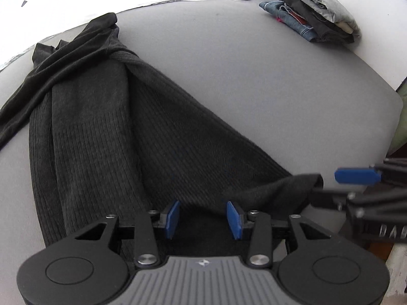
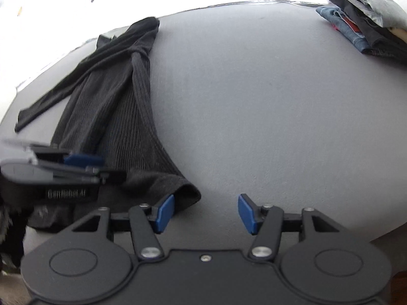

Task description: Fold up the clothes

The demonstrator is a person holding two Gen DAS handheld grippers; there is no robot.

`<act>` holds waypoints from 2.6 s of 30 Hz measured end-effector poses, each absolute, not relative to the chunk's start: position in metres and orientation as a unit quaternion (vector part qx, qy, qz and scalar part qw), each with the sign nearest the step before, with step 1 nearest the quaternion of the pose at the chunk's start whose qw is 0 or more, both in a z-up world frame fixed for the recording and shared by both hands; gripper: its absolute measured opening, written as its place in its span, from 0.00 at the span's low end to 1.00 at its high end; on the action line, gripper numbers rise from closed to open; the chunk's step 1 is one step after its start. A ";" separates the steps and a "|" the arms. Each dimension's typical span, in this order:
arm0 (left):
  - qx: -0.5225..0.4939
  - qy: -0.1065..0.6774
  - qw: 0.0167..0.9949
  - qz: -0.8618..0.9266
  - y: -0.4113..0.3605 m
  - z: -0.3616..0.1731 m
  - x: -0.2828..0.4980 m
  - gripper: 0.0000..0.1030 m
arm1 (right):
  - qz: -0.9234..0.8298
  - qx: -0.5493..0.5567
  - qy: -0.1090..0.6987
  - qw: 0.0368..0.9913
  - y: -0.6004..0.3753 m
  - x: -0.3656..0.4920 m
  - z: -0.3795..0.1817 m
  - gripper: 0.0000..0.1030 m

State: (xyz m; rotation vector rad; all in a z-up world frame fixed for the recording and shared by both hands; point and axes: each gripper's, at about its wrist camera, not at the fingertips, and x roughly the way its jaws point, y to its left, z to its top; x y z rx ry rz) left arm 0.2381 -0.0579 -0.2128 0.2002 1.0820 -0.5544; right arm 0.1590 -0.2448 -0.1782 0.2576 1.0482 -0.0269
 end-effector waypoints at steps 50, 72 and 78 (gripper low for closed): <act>-0.114 0.510 0.839 -0.152 0.103 -0.176 0.240 0.57 | 0.192 -0.026 0.442 0.876 -0.181 0.173 -0.124 0.04; -0.154 0.450 0.875 0.095 0.225 -0.166 0.304 0.68 | 0.215 -0.016 0.479 0.851 -0.123 0.230 -0.133 0.64; -0.153 0.429 0.871 0.186 0.282 -0.175 0.366 0.72 | 0.148 0.008 0.471 0.869 -0.125 0.279 -0.144 0.67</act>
